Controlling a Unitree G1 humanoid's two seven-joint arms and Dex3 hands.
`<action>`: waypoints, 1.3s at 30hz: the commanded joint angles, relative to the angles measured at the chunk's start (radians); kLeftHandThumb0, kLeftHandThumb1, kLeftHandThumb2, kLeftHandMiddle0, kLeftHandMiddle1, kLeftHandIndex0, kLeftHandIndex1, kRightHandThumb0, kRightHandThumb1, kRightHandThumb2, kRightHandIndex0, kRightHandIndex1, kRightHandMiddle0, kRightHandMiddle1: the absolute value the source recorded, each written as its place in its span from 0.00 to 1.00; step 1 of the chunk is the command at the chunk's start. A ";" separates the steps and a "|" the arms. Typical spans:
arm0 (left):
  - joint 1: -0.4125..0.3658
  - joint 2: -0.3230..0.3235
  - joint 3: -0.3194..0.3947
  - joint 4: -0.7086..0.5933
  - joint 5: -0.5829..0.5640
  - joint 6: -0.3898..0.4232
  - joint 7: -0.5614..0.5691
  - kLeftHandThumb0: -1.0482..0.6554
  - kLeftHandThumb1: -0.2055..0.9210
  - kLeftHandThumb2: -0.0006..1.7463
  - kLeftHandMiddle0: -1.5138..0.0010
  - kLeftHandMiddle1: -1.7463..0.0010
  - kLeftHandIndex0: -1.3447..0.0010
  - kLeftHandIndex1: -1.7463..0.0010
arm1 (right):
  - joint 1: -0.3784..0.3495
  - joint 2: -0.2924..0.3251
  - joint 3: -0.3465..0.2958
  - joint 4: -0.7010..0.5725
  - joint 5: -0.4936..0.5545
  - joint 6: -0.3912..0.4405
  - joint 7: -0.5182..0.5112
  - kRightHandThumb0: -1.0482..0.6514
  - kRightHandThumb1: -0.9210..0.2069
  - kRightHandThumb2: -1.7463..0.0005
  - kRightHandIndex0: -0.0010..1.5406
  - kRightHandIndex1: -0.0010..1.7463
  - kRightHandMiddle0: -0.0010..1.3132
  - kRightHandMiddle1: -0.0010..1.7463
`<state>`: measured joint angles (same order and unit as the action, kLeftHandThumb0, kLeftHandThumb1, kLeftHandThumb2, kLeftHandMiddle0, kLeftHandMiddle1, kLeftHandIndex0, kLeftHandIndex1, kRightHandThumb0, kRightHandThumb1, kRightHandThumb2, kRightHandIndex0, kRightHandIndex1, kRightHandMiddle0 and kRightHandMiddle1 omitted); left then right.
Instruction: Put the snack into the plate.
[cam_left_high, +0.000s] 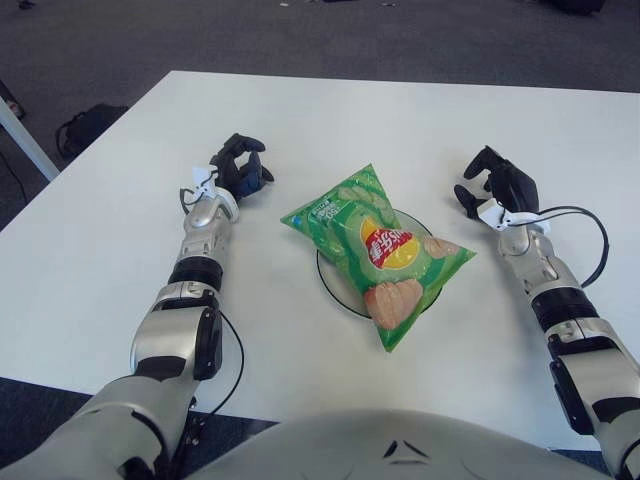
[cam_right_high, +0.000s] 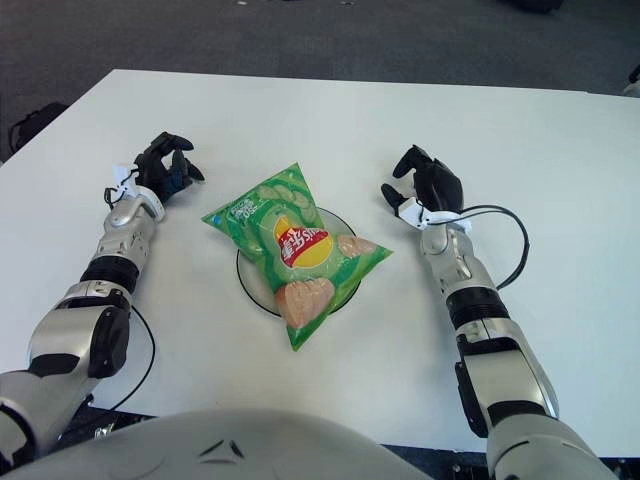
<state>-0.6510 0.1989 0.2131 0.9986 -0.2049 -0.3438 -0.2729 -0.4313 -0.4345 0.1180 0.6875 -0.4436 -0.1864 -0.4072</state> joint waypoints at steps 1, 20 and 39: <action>0.037 0.006 -0.001 0.093 0.017 0.012 -0.021 0.36 0.57 0.67 0.33 0.00 0.61 0.00 | 0.068 0.044 -0.020 0.068 0.043 0.068 0.032 0.61 0.53 0.28 0.44 0.93 0.32 0.96; 0.044 0.000 0.024 0.155 0.008 -0.072 -0.085 0.35 0.55 0.69 0.32 0.00 0.60 0.00 | 0.078 0.070 -0.075 0.034 0.095 0.105 0.055 0.61 0.59 0.23 0.46 0.95 0.35 0.96; 0.097 -0.013 0.042 0.124 0.004 -0.098 -0.074 0.34 0.50 0.72 0.30 0.00 0.57 0.00 | 0.081 0.059 -0.066 0.031 0.077 0.101 0.058 0.61 0.59 0.23 0.46 0.94 0.35 0.96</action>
<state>-0.6550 0.2075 0.2533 1.0980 -0.2004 -0.4640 -0.3425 -0.4247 -0.3940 0.0365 0.6687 -0.3713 -0.1443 -0.3985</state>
